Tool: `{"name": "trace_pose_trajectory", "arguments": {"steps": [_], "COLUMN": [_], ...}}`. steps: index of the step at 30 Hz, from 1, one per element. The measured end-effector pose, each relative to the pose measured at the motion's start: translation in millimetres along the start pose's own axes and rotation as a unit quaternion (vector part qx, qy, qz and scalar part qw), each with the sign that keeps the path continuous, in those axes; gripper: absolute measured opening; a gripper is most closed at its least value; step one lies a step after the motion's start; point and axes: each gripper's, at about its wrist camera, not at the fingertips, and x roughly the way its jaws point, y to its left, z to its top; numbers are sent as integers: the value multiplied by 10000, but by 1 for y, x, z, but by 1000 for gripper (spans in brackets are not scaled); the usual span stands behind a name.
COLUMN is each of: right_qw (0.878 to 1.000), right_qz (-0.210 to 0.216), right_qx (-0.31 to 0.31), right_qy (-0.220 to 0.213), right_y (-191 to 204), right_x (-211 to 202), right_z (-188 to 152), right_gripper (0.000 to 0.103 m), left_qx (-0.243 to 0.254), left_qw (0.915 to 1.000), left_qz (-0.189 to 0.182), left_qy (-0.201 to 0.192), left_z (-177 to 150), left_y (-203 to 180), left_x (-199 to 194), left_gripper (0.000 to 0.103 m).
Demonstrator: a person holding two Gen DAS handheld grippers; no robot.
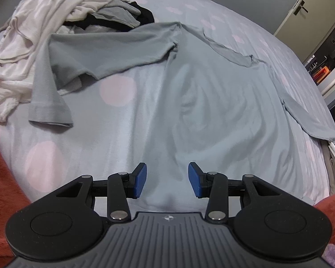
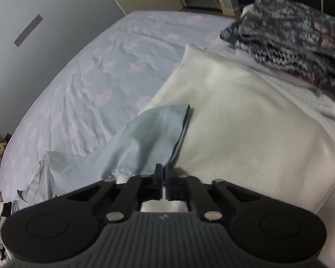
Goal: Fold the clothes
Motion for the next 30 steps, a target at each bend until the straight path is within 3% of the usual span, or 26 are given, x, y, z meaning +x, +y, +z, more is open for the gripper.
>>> {"name": "trace_pose_trajectory", "arguments": {"steps": [4,9,16,20,21,22,25,30], "right_qw": [9996,9984,9980,9973,9965,9954,9904,9785], "right_qz": [-83,-484,-285,-1,132,233,358,437], "right_qx": [-110,-229,-504,-705,-802,-918,-1334,-2017], "right_qy": [-243,-207,-256,-227,-204,-174,-79,17], "right_y": [6,-1,15,33,42,51,75,99], "right_x": [-21,-25,-26,-26,-25,-24,-18,-7], "right_z": [7,3,-25,-46,-54,-62,-85,-123], "right_gripper": [2,0,7,19,30,32,32,32], "left_qx": [-87,-289,-799,-964,-1038,-1112,-1362,-1940], "left_qw": [9997,9984,9907,9883,9867,9850,9783,9607], "left_qz": [147,341,794,1001,1093,1185,1450,1564], "left_qy": [-162,-342,-756,-628,-607,-586,-578,-1219], "left_z": [9,24,43,48,48,48,48,40], "left_y": [15,44,91,108,112,117,130,143], "left_x": [-9,-18,-28,-12,-7,-2,11,5], "left_gripper": [40,41,46,46,46,46,46,46]}}
